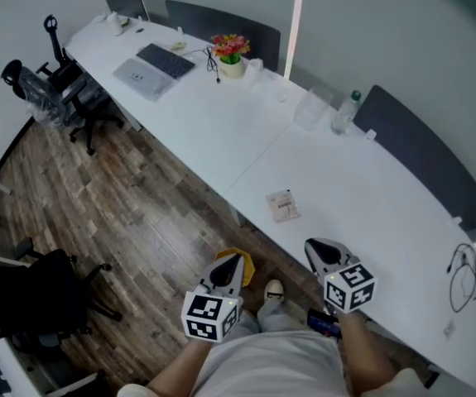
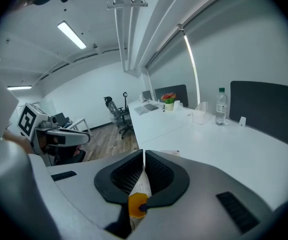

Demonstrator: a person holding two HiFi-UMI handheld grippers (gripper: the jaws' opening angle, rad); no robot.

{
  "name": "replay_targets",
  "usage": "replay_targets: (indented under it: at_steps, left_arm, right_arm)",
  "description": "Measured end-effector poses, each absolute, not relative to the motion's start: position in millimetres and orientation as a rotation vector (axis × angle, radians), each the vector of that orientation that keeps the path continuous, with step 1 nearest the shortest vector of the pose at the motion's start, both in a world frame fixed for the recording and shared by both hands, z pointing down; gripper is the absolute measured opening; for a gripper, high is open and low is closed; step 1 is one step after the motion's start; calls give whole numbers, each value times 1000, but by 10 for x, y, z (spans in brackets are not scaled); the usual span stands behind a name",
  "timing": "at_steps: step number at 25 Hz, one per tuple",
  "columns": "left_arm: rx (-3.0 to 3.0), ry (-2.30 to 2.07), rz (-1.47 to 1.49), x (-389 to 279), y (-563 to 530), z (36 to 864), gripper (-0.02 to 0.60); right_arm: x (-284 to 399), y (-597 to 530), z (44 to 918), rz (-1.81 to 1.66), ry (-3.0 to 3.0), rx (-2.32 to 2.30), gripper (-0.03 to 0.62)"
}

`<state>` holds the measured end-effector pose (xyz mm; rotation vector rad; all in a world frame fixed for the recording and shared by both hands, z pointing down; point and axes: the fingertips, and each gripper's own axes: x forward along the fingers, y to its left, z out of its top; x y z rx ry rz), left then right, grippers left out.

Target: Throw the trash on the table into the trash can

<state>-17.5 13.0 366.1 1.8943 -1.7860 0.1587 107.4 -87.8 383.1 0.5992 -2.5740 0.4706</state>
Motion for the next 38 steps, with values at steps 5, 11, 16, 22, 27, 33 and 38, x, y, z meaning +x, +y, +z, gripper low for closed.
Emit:
replay_targets:
  at_steps: [5, 11, 16, 22, 27, 33, 38]
  left_arm:
    - [1884, -1779, 184, -200, -45, 3738, 0]
    - [1851, -1753, 209, -245, -259, 3865, 0]
    - [1842, -1754, 194, -301, -417, 3955, 0]
    - [1840, -1742, 232, -353, -559, 4124, 0]
    - [1812, -1738, 246, -405, -600, 4271, 0]
    - [1775, -1736, 277, -417, -571, 4427, 0]
    - [1750, -1732, 290, -407, -531, 4501, 0]
  right_arm:
    - [1077, -1046, 3934, 456, -2557, 628, 40]
    - [961, -1371, 4147, 434, -2523, 679, 41]
    - [786, -1605, 4438, 417, -2466, 651, 145]
    - [634, -1771, 4863, 435, -2390, 636, 233]
    - [535, -1865, 5151, 427, -2344, 645, 288]
    - [413, -1920, 5414, 415, -2300, 611, 308]
    - [338, -1920, 5574, 370, -2251, 574, 330]
